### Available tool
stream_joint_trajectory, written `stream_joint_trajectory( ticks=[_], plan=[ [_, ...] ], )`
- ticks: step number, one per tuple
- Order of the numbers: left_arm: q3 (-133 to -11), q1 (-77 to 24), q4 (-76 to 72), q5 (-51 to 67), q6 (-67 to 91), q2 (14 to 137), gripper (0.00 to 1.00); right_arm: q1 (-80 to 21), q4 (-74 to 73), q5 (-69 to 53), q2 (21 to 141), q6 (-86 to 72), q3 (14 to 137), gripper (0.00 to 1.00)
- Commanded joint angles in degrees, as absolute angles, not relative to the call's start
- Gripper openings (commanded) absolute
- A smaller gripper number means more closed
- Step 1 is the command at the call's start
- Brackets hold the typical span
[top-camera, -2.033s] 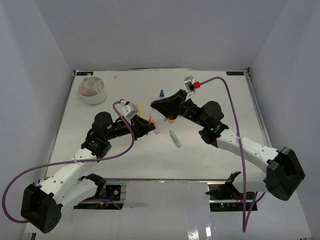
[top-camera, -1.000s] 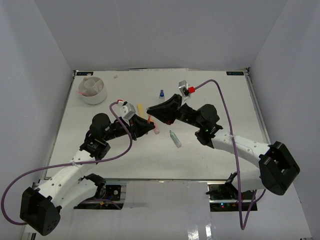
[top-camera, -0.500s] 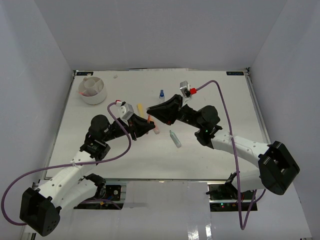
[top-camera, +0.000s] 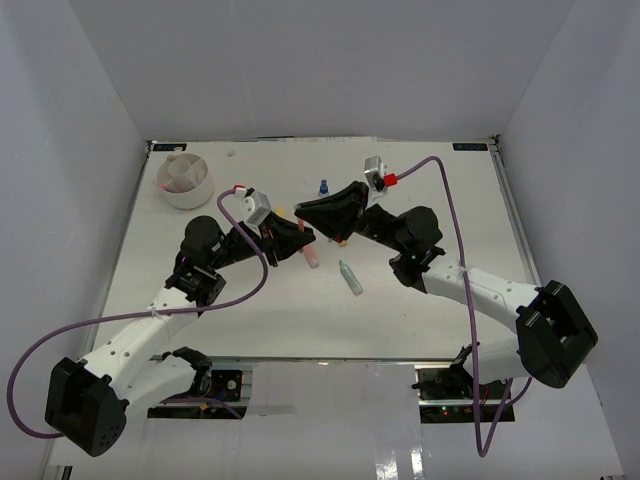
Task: Sort the stationery into containers
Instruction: Close the pen cap on the pen.
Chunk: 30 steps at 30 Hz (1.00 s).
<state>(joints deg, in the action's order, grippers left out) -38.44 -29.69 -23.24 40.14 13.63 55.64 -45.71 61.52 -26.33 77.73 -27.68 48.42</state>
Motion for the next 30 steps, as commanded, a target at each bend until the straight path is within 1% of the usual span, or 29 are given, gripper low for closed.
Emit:
stream_joint_trajectory(
  ticks=[1, 11, 15, 22, 30],
  plan=[
    [-42.2, -29.4, -30.8, 40.1, 13.3, 55.3, 0.00, -46.7, 56.7, -29.7, 78.7, -25.9, 48.0, 0.08],
    [-42.7, -29.4, -36.1, 39.8, 14.1, 55.9, 0.00, -46.2, 55.7, -28.8, 77.2, -25.0, 45.7, 0.08],
    [-41.5, -29.4, -37.6, 39.8, 14.4, 56.0, 0.00, -45.8, 55.3, -26.5, 74.5, -24.6, 44.1, 0.08],
    [-38.3, -29.4, -41.0, 40.7, 16.5, 56.1, 0.00, -45.9, 54.5, -25.2, 73.4, -24.8, 43.1, 0.09],
    [-37.6, -29.4, -39.6, 41.0, 15.8, 55.5, 0.00, -45.9, 52.3, -24.7, 73.6, -23.7, 43.2, 0.08]
  ],
)
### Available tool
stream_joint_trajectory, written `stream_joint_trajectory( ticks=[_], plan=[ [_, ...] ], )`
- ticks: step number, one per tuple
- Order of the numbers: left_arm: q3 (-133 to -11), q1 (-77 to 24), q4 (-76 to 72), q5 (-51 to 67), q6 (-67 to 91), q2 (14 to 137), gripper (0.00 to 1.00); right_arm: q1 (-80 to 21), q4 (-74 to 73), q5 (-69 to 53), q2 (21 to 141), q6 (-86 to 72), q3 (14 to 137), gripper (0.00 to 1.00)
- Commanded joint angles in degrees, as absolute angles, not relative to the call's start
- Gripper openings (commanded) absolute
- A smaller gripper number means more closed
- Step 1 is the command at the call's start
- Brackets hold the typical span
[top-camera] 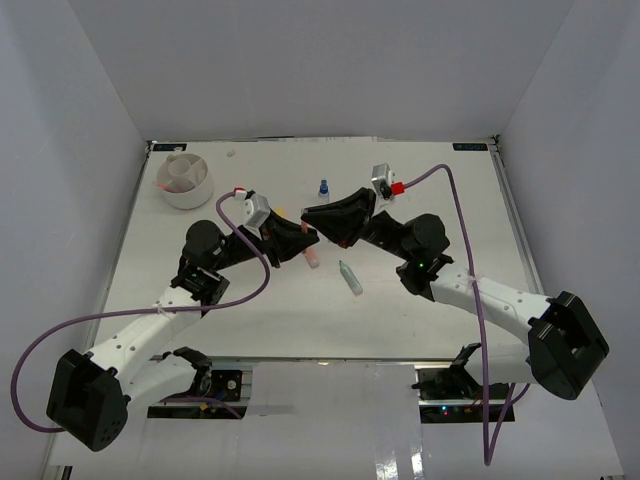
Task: Sort the stationery into containers
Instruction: Close the pen cap on the pen.
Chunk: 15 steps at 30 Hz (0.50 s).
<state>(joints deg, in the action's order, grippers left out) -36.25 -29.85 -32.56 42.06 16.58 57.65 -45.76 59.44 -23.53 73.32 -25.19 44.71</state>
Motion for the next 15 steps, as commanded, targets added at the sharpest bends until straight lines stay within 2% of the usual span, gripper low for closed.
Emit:
stream_joint_trajectory(
  ticks=[1, 15],
  plan=[
    [-37.6, -29.4, -38.9, 41.0, 15.3, 55.1, 0.00, -45.9, 51.8, -24.6, 73.7, -23.6, 43.1, 0.08],
    [-38.8, -29.4, -31.5, 38.9, 9.0, 52.6, 0.00, -45.8, 29.8, -25.8, 74.4, -13.8, 46.8, 0.08]
  ],
)
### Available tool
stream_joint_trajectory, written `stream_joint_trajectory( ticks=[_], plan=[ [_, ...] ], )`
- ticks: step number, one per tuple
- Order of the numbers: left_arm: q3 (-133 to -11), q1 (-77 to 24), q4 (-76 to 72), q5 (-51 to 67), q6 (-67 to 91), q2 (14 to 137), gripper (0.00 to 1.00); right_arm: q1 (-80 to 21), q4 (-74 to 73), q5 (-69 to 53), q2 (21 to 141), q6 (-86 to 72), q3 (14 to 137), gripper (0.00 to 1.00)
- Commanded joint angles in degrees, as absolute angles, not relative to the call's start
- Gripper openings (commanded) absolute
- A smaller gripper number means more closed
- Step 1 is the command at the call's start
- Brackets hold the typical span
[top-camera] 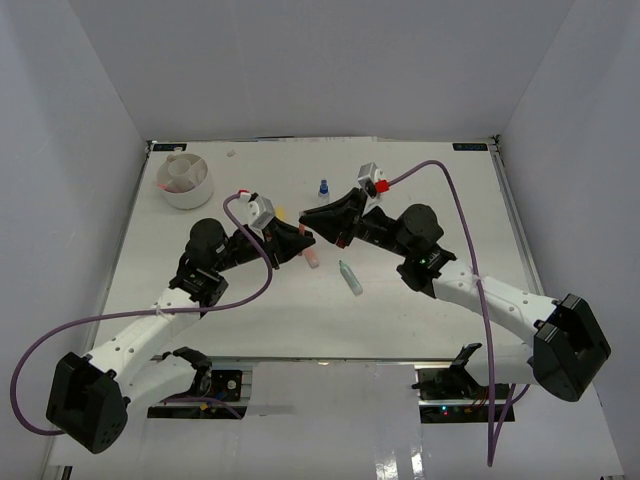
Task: Sort the stationery into containers
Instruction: Close the pen cap on the pen.
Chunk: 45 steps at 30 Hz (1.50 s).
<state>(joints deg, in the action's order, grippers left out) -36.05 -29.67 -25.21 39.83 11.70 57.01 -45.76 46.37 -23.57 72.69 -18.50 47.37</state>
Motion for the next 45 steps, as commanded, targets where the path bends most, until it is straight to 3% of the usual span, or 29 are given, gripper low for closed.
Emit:
stream_joint_trajectory(
  ticks=[1, 10, 38, 45],
  plan=[
    [-38.9, -29.4, -31.4, 38.8, 8.9, 52.5, 0.00, -45.8, 27.4, -26.1, 74.7, -13.5, 46.8, 0.08],
    [-39.5, -28.6, -32.4, 39.2, 9.3, 51.6, 0.00, -46.2, 20.8, -31.3, 79.6, -13.1, 45.8, 0.08],
    [-52.1, -27.5, -32.5, 35.7, 3.3, 54.8, 0.00, -48.4, 0.1, -23.3, 81.2, -9.5, 46.7, 0.08],
    [-48.5, -27.5, -28.2, 36.6, 3.7, 54.1, 0.00, -48.5, 1.0, -21.7, 77.2, -9.4, 47.9, 0.08]
  ],
)
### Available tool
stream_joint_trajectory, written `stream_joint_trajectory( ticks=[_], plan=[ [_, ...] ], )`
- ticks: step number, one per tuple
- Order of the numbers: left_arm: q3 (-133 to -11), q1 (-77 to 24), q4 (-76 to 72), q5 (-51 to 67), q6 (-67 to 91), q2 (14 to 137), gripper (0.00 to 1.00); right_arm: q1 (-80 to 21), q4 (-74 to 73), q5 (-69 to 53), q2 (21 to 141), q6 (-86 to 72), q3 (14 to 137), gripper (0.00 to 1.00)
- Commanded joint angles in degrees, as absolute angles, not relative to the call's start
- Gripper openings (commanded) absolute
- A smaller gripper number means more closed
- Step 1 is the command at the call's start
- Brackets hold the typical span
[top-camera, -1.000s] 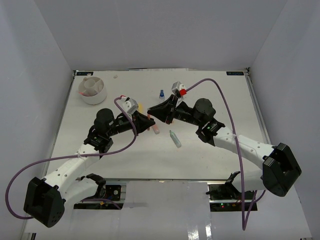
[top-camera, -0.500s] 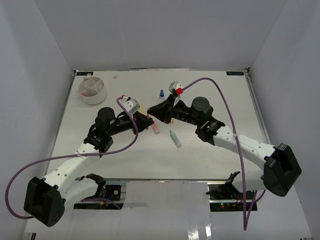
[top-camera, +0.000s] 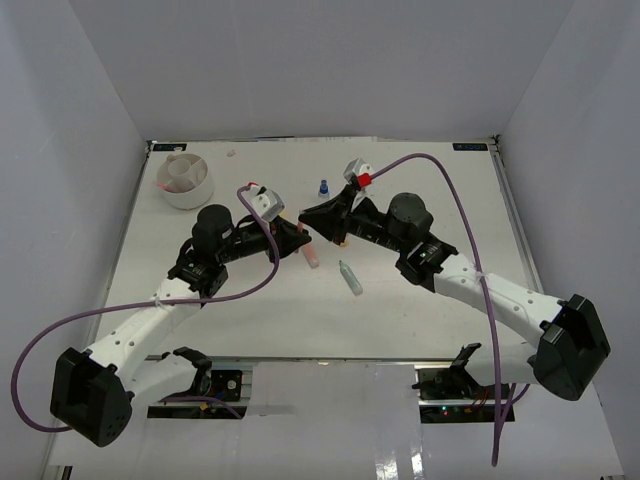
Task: Sort the stationery into containers
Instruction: Close the pen cap on the pen.
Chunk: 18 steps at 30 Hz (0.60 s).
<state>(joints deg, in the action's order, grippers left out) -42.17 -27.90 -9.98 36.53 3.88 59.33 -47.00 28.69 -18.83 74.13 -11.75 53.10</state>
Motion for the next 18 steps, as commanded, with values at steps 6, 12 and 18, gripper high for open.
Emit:
stream_joint_trajectory(
  ticks=[6, 12, 18],
  plan=[
    [-42.2, -27.5, -21.5, 38.8, 4.8, 51.5, 0.00, -48.4, 2.3, -19.3, 74.0, -9.3, 51.6, 0.08],
    [-39.0, -27.5, -19.9, 39.1, 5.2, 49.1, 0.00, -48.4, 3.7, -18.7, 73.0, -9.5, 51.9, 0.08],
    [-38.9, -27.5, -19.2, 39.3, 5.5, 49.6, 0.00, -48.5, 5.3, -20.1, 72.7, -10.3, 51.2, 0.08]
  ],
)
